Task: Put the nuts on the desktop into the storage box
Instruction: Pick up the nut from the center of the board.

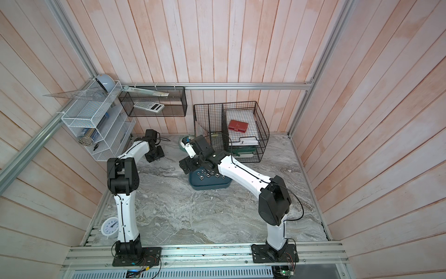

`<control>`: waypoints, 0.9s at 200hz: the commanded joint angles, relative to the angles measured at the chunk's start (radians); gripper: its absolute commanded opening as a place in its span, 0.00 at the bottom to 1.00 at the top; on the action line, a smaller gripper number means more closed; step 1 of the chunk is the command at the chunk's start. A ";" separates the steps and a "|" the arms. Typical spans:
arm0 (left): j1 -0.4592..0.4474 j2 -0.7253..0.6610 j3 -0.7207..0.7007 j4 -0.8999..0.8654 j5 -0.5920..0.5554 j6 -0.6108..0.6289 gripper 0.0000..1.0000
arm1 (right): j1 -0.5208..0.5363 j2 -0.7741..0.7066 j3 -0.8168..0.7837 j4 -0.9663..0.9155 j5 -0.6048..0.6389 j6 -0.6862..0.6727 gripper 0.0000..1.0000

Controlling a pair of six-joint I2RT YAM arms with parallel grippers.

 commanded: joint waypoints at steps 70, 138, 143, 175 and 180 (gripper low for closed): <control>0.007 0.013 -0.034 0.010 -0.008 0.016 0.43 | -0.007 0.017 0.026 -0.019 0.010 -0.006 0.98; 0.008 0.022 -0.032 -0.014 0.001 0.018 0.30 | -0.007 0.009 0.018 -0.016 0.006 0.001 0.98; 0.008 0.020 -0.033 -0.013 0.002 0.019 0.27 | -0.006 0.008 0.016 -0.015 0.006 0.003 0.98; 0.008 0.001 -0.043 -0.010 0.009 0.013 0.22 | -0.007 0.000 0.008 -0.014 0.005 0.009 0.98; 0.008 -0.004 -0.045 -0.009 0.011 0.011 0.22 | -0.006 0.000 0.008 -0.014 0.004 0.010 0.98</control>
